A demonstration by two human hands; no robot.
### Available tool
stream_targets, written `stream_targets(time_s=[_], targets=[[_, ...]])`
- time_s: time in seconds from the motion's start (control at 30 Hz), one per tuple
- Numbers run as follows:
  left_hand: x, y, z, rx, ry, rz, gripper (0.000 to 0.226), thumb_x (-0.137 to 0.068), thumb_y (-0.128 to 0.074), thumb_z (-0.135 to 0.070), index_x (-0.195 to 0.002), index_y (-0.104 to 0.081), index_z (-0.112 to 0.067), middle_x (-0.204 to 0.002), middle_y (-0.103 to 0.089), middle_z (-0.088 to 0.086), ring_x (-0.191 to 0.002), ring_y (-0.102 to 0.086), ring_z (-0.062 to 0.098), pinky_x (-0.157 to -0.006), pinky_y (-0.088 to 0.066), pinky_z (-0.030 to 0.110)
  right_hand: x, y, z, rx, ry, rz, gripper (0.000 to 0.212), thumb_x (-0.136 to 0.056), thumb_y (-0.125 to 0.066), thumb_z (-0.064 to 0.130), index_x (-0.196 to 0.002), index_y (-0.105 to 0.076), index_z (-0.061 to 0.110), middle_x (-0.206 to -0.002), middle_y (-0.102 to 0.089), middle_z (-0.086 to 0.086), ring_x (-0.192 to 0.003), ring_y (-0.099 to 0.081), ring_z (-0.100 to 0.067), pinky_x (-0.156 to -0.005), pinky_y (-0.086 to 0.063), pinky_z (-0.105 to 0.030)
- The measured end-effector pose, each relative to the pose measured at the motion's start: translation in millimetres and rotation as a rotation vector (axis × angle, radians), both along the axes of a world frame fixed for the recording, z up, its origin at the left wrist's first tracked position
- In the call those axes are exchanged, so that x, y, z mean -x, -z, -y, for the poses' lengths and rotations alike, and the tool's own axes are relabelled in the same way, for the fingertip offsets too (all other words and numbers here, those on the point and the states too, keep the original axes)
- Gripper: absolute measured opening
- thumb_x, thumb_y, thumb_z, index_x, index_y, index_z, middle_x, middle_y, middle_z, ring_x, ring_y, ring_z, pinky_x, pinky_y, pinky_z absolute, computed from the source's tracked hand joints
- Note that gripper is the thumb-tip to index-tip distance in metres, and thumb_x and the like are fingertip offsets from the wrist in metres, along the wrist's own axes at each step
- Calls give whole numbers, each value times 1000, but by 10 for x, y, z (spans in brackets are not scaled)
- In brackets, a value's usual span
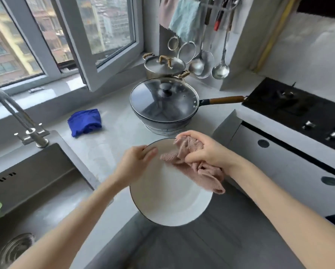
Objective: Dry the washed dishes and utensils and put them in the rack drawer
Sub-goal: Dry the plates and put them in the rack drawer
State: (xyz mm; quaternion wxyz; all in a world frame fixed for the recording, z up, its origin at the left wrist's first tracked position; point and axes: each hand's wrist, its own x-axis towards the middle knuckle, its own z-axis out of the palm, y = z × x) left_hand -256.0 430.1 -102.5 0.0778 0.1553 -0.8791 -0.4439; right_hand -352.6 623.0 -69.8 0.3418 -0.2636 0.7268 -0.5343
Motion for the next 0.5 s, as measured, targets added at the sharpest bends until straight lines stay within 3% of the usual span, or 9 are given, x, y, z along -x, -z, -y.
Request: stream_targets(time_s=[0.07,0.17,0.23,0.33,0.43,0.5], targets=[[79,20,-487,-33,-45,-32,38,-93,-55,-28,-70,-56,2,-54,-41,0,-47,-32,14,-45,-27,24,85,-42,-522,88,14,175,46,-72,-62,-2,-110,-63,24,-99,-67,-1,-87,-64,-11,-77,-51,-23],[203,98,-1236,-160,-79,-34,39,-93,-57,-30,-61,-51,-7,-45,-38,-10,-42,-31,9,-42,-25,24,81,31,-1352,224,172,429,50,-69,-59,7,-118,-60,18,-104,-64,-10,-93,-62,-23,-85,-50,-34],[301,208,-1727,-188,-65,-8,39,-92,-56,-34,-67,-53,-4,-55,-39,2,-49,-34,16,-47,-25,29,0,116,-1922,284,328,524,50,-69,-57,10,-119,-59,12,-100,-65,-16,-88,-63,-26,-82,-52,-35],[512,308,-2373,-294,-110,-12,37,-93,-52,-38,-73,-51,-8,-65,-45,10,-60,-43,20,-55,-29,29,-230,173,-2641,341,567,549,38,-72,-59,18,-109,-61,9,-90,-69,-14,-78,-66,-24,-73,-54,-32],[747,276,-3286,-426,-214,-42,33,-98,-46,-31,-76,-51,-6,-70,-52,2,-77,-53,26,-68,-37,29,-474,260,-3189,538,866,542,24,-85,-53,13,-108,-53,13,-74,-70,-5,-65,-67,-16,-60,-55,-24],[795,252,-4005,-522,-260,-53,32,-99,-42,-27,-83,-55,-2,-80,-56,5,-87,-56,29,-72,-37,28,-567,319,-3474,747,1050,495,35,-79,-55,14,-114,-53,16,-78,-72,0,-68,-66,-13,-63,-53,-25]])
